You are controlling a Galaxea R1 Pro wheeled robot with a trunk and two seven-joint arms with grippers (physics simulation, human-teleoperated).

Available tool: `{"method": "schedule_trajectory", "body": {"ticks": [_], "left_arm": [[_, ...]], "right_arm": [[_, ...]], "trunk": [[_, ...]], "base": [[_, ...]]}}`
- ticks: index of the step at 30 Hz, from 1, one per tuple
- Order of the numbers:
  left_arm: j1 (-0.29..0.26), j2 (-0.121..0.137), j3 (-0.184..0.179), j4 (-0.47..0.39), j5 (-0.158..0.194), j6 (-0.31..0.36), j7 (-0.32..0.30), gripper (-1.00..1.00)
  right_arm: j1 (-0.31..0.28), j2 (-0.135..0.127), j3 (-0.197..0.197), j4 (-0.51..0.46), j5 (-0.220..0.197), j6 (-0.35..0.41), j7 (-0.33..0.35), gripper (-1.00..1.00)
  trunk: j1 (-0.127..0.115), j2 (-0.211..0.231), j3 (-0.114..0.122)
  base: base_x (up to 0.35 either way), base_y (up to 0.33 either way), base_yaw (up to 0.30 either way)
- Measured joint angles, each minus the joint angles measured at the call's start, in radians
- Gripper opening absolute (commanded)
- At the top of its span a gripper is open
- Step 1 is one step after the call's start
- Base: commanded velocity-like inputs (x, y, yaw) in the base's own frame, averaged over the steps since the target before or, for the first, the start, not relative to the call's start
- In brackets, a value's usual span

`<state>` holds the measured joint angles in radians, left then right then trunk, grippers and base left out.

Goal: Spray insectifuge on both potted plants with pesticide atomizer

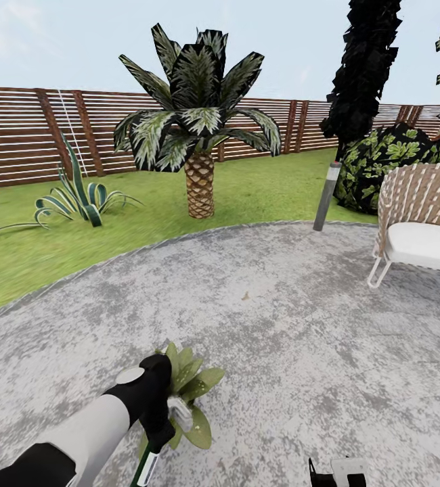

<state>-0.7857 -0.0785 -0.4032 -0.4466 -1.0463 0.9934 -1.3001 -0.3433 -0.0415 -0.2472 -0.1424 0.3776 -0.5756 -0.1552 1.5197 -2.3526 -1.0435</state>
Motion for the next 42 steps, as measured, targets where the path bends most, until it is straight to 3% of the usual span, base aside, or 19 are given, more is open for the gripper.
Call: {"method": "schedule_trajectory", "body": {"ticks": [3, 14, 22, 42], "left_arm": [[0.029, 0.004, 0.000, -0.004, -0.001, -0.003, 0.032, -1.00], [0.031, -0.001, 0.004, -0.007, 0.000, -0.003, 0.051, -1.00], [0.031, -0.005, 0.004, -0.070, 0.001, -0.003, 0.053, -1.00], [0.031, 0.002, -0.001, -0.072, 0.000, -0.002, 0.053, -1.00]], "right_arm": [[0.000, 0.000, 0.000, 0.000, -0.001, 0.000, 0.000, 1.00], [0.000, 0.000, 0.000, 0.000, -0.003, 0.000, 0.000, 1.00], [0.000, 0.000, 0.000, 0.000, -0.003, 0.000, 0.000, 1.00], [0.000, -0.005, 0.000, 0.000, 0.000, 0.000, 0.000, 1.00]], "trunk": [[0.000, 0.000, 0.000], [0.000, 0.000, -0.013], [0.000, 0.000, -0.026], [0.000, 0.000, -0.031]], "base": [[0.000, 0.000, 0.000], [0.000, 0.000, 0.000], [0.000, 0.000, 0.000], [-0.017, 0.035, 0.000]]}}
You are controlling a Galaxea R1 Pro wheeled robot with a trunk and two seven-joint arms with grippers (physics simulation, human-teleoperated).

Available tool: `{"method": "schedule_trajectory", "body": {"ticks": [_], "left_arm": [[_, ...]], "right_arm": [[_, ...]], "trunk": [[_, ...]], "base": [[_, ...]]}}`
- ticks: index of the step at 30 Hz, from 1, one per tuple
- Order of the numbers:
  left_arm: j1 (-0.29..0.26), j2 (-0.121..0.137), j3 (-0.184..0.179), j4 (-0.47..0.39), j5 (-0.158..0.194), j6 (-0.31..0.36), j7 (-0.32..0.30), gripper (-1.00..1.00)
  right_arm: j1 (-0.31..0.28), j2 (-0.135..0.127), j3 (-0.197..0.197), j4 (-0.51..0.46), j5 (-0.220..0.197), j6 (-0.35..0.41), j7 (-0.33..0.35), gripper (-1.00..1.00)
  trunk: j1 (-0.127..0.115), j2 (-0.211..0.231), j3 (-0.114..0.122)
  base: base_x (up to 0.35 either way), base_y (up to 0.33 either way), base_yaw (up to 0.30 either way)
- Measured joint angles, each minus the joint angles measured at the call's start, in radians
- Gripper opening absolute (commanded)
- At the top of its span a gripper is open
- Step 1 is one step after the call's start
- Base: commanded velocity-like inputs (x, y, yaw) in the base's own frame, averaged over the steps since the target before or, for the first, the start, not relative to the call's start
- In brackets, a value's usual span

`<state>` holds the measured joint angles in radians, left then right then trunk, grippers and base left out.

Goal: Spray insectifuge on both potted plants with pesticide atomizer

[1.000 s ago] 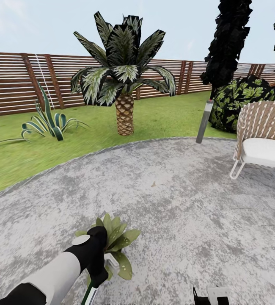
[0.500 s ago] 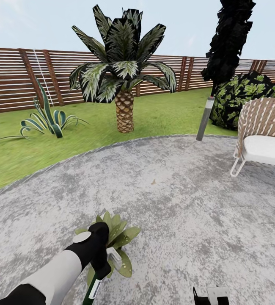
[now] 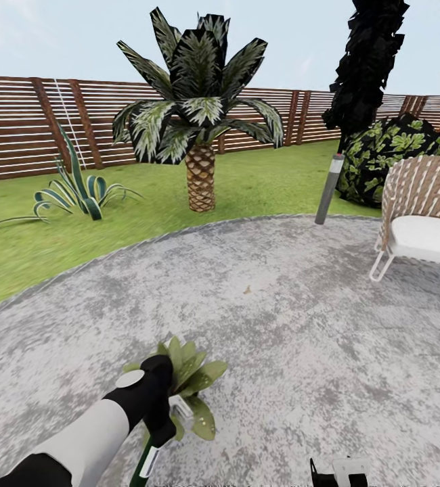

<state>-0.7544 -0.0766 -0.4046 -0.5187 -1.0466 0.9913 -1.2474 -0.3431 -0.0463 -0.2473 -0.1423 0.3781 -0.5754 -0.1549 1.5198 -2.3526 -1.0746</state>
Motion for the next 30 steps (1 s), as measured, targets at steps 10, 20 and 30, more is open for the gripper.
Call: {"method": "schedule_trajectory", "body": {"ticks": [10, 20, 30], "left_arm": [[0.027, -0.004, 0.000, 0.001, -0.001, -0.001, 0.001, -1.00], [0.041, -0.006, 0.003, -0.003, 0.000, 0.001, 0.082, -1.00], [0.038, -0.018, 0.001, -0.107, 0.004, 0.003, 0.083, -1.00]], "right_arm": [[0.000, 0.000, 0.000, 0.000, -0.001, 0.000, 0.000, 1.00], [0.000, 0.000, 0.000, 0.000, 0.000, 0.000, 0.000, 1.00], [0.000, 0.000, 0.001, 0.001, 0.001, 0.000, 0.000, 1.00]], "trunk": [[0.000, 0.000, 0.000], [0.000, 0.000, 0.000], [0.000, 0.000, 0.000]], "base": [[-0.007, 0.016, 0.000], [-0.199, 0.140, 0.000], [-0.019, 0.113, 0.000]]}}
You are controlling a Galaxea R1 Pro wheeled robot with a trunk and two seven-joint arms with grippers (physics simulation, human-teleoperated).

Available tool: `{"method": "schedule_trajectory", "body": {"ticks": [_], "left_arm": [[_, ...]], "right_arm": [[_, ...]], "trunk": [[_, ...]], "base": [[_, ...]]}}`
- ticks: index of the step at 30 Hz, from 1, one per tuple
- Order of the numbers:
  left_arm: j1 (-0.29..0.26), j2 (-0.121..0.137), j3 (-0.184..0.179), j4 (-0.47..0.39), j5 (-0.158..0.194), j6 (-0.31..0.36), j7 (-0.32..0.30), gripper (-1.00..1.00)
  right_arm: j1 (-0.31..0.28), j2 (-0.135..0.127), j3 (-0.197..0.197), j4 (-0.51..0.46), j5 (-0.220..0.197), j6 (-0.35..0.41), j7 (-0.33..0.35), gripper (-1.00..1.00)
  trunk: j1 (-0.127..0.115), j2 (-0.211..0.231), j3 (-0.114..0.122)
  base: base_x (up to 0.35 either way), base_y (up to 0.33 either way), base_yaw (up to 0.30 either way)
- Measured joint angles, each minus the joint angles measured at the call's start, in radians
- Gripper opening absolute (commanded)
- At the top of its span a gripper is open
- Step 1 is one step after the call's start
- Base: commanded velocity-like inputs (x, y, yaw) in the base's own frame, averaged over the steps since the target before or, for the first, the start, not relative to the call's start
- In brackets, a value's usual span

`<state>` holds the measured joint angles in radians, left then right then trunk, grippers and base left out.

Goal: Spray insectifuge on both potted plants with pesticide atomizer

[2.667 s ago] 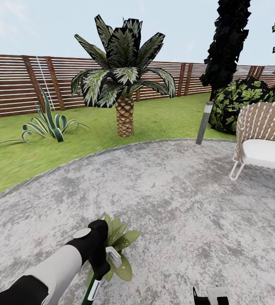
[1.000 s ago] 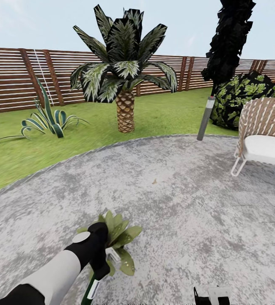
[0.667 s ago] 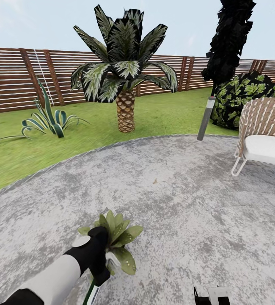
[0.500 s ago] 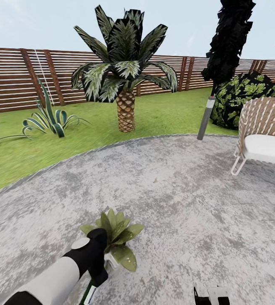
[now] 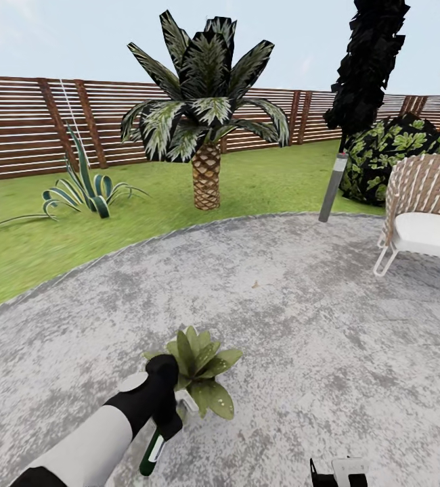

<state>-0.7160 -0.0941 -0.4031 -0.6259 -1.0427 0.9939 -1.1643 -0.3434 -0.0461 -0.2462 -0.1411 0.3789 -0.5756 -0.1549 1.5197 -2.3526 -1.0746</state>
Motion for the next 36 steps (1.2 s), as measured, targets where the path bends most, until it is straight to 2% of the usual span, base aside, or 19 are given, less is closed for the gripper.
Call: {"method": "schedule_trajectory", "body": {"ticks": [2, 5, 9, 14, 21, 30, 33, 36], "left_arm": [[-0.004, 0.001, 0.007, -0.007, 0.000, 0.001, -0.001, -1.00], [-0.008, 0.006, 0.082, -0.009, -0.002, 0.000, -0.003, -1.00], [-0.008, 0.015, 0.145, -0.005, -0.005, -0.003, -0.002, -1.00], [-0.003, 0.015, 0.152, 0.006, -0.006, -0.002, -0.005, -1.00], [-0.002, 0.013, 0.149, 0.007, -0.012, -0.002, -0.001, -1.00], [-0.002, 0.009, 0.146, 0.002, -0.014, -0.003, 0.000, -1.00], [-0.001, 0.019, 0.148, 0.005, -0.017, -0.004, 0.002, -1.00], [0.001, 0.044, 0.147, 0.007, -0.017, -0.006, 0.002, -1.00]], "right_arm": [[0.000, 0.000, 0.000, 0.000, 0.000, 0.000, 0.000, 1.00], [0.000, 0.000, 0.000, 0.000, 0.000, 0.000, 0.000, 1.00], [0.000, 0.000, 0.000, 0.000, 0.000, 0.000, 0.000, 1.00], [0.000, 0.000, 0.000, 0.000, 0.000, 0.000, 0.000, 1.00], [0.000, 0.000, 0.000, 0.000, 0.000, 0.000, 0.000, 1.00], [0.000, 0.001, 0.000, 0.000, 0.000, 0.000, 0.000, 1.00], [0.000, 0.002, 0.001, -0.001, 0.000, 0.000, 0.000, 1.00], [0.000, 0.004, 0.000, -0.001, 0.000, 0.000, 0.000, 1.00]], "trunk": [[0.000, 0.000, 0.000], [0.000, 0.000, 0.000], [0.000, 0.000, 0.000], [0.000, 0.000, 0.000], [0.000, 0.000, 0.000], [0.000, 0.000, 0.000], [0.000, 0.000, 0.000], [0.000, 0.000, 0.000]], "base": [[0.000, 0.003, 0.000], [0.000, 0.000, 0.000], [0.000, 0.000, 0.000], [0.019, 0.001, 0.000], [0.216, 0.065, 0.000], [0.014, 0.005, 0.000], [0.000, 0.000, 0.000], [0.000, 0.000, 0.000]]}}
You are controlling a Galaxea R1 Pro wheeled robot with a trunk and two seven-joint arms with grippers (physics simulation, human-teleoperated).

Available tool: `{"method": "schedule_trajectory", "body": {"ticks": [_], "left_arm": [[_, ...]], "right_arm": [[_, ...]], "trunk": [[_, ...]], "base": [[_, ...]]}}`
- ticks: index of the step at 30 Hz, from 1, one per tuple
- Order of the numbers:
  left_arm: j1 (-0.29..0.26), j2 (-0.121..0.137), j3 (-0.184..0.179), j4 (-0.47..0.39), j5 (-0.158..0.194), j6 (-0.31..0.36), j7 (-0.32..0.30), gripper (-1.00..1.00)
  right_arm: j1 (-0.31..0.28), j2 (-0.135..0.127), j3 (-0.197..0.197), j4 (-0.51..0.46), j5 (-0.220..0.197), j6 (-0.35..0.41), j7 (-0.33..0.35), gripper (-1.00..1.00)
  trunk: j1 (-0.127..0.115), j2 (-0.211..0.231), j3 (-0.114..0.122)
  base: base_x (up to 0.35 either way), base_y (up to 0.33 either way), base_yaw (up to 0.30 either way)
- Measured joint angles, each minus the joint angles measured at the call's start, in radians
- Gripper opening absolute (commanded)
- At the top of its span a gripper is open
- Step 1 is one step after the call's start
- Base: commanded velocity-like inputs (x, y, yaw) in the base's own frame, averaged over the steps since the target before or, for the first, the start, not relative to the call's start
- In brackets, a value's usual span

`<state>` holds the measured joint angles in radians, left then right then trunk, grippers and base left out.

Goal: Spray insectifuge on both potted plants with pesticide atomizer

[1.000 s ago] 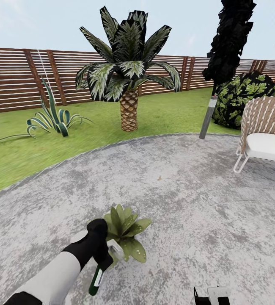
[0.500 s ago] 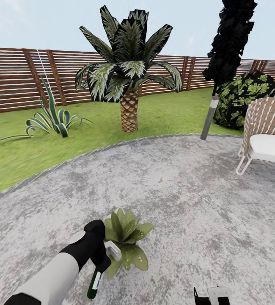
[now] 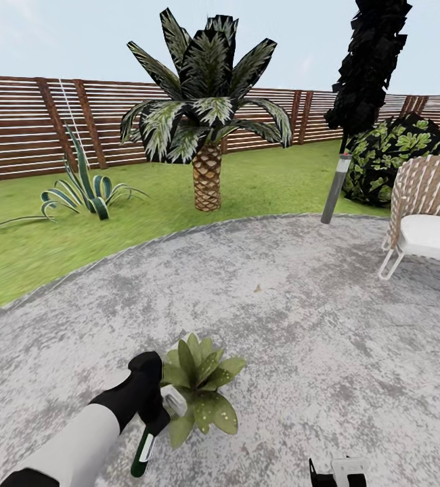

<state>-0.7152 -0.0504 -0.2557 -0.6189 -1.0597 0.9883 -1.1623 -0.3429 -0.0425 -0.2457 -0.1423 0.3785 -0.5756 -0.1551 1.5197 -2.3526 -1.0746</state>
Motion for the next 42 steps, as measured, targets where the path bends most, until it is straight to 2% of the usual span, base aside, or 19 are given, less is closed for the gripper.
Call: {"method": "schedule_trajectory", "body": {"ticks": [4, 11, 13, 18, 27, 31, 42], "left_arm": [[0.002, 0.020, -0.002, 0.005, 0.005, 0.001, 0.000, -1.00], [0.002, 0.006, 0.002, 0.018, 0.002, 0.001, 0.002, -1.00], [0.003, 0.012, 0.001, 0.029, 0.005, 0.000, 0.003, -1.00], [0.005, 0.024, 0.004, 0.134, 0.002, 0.001, 0.003, -1.00], [0.005, 0.038, 0.009, 0.137, 0.001, 0.002, 0.004, -1.00], [0.004, 0.037, 0.009, 0.129, 0.002, 0.003, 0.005, -1.00], [-0.014, 0.017, 0.008, 0.124, 0.011, 0.005, 0.005, -1.00]], "right_arm": [[0.000, 0.000, 0.000, 0.001, -0.001, 0.000, 0.000, 1.00], [0.000, 0.000, 0.000, 0.000, -0.001, 0.000, 0.000, 1.00], [0.000, 0.000, 0.000, 0.000, -0.001, 0.000, 0.000, 1.00], [0.000, 0.001, 0.000, 0.000, -0.001, 0.000, 0.000, 1.00], [0.000, -0.001, 0.000, 0.001, 0.002, 0.000, 0.001, 1.00], [-0.001, -0.002, 0.000, 0.001, 0.005, 0.000, 0.002, 1.00], [0.000, -0.002, 0.000, 0.000, 0.002, 0.000, 0.000, 1.00]], "trunk": [[0.000, 0.000, 0.000], [0.000, 0.000, 0.000], [0.000, 0.000, 0.000], [0.000, 0.000, 0.000], [0.000, 0.000, 0.000], [0.000, 0.000, 0.000], [0.000, 0.000, 0.000]], "base": [[0.000, 0.000, -0.005], [0.000, 0.000, -0.237], [0.000, 0.000, -0.299], [0.000, 0.000, -0.144], [-0.121, 0.132, -0.005], [-0.044, 0.244, 0.000], [-0.002, 0.016, 0.000]]}}
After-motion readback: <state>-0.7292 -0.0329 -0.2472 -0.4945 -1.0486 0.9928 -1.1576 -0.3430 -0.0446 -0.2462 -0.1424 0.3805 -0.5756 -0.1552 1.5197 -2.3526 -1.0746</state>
